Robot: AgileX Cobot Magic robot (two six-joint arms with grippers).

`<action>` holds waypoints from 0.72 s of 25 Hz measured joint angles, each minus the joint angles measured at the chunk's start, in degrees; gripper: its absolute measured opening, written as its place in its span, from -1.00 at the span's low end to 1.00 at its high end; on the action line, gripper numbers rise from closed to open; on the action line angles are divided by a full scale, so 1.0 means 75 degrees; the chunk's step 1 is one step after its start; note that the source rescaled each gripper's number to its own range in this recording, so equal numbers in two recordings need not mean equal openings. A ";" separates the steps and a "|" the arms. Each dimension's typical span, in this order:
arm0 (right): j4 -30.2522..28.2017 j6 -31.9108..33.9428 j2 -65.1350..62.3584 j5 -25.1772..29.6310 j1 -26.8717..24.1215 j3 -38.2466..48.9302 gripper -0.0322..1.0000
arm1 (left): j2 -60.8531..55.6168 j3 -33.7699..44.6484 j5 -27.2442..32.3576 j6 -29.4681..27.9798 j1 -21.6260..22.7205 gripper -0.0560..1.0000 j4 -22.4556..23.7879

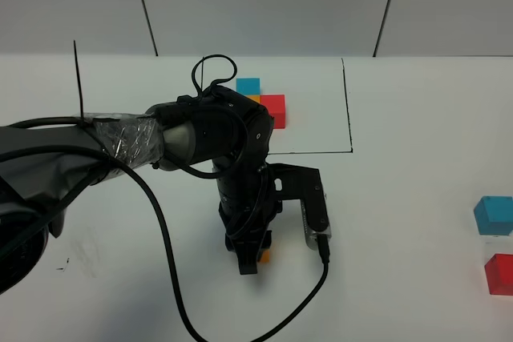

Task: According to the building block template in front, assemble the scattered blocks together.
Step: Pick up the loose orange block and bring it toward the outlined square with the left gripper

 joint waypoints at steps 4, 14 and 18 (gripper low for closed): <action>0.0000 0.0000 0.0000 0.0000 0.0000 0.0000 0.36 | 0.0000 0.0000 -0.0010 0.0000 0.0000 -0.89 -0.0006; 0.0000 0.0000 0.0000 0.0000 0.0000 0.0000 0.36 | 0.0000 0.0000 -0.0010 0.0003 0.0000 -0.89 0.0001; 0.0000 0.0000 0.0000 0.0000 0.0000 0.0000 0.36 | 0.0000 0.0000 -0.0010 0.0003 0.0000 -0.89 0.0001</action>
